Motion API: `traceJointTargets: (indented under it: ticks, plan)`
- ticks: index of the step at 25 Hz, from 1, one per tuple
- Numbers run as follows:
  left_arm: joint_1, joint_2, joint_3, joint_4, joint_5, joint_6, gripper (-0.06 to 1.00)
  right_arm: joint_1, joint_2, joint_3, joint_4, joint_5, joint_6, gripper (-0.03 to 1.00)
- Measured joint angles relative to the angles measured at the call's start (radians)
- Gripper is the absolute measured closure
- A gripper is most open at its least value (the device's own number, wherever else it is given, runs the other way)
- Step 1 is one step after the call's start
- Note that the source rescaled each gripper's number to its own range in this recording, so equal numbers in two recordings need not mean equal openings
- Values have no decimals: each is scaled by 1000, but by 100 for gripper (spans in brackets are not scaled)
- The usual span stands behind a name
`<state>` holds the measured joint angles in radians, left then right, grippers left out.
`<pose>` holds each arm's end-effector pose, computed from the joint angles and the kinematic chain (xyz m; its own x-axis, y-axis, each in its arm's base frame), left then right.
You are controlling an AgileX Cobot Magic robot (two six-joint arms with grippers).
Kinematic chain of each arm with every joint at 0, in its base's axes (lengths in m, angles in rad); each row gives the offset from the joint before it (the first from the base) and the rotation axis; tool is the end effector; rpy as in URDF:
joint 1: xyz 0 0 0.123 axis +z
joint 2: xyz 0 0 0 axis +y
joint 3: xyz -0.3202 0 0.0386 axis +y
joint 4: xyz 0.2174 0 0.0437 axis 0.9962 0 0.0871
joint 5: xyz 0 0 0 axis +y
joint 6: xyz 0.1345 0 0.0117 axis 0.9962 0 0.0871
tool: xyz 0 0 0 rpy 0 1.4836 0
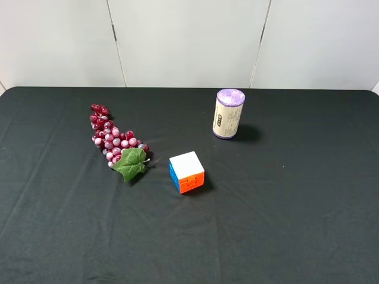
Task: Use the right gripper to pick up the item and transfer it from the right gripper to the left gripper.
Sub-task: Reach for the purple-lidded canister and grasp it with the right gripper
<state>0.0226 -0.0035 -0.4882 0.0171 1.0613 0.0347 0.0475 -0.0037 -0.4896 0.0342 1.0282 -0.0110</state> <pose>-0.0298 0.0013 0.2390 -0.4648 0.0325 -0.8848 -0.0158 0.9989 0.0450 -0.0281 0.0026 0.2434 -0.4327 -0.0139 -0.9015 -0.0709 0.9973 0.0187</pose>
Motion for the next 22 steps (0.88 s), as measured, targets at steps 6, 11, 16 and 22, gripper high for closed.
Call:
traceJointTargets:
  ticks: [6,11,16,22]
  plan:
    - [0,0,0,0,0,0,-1,0,0,0,0,0,0,-3]
    - [0,0,0,0,0,0,-2,0,0,0,0,0,0,-3]
    - [0,0,0,0,0,0,-2,0,0,0,0,0,0,-3]
    - [0,0,0,0,0,0,-2,0,0,0,0,0,0,-3]
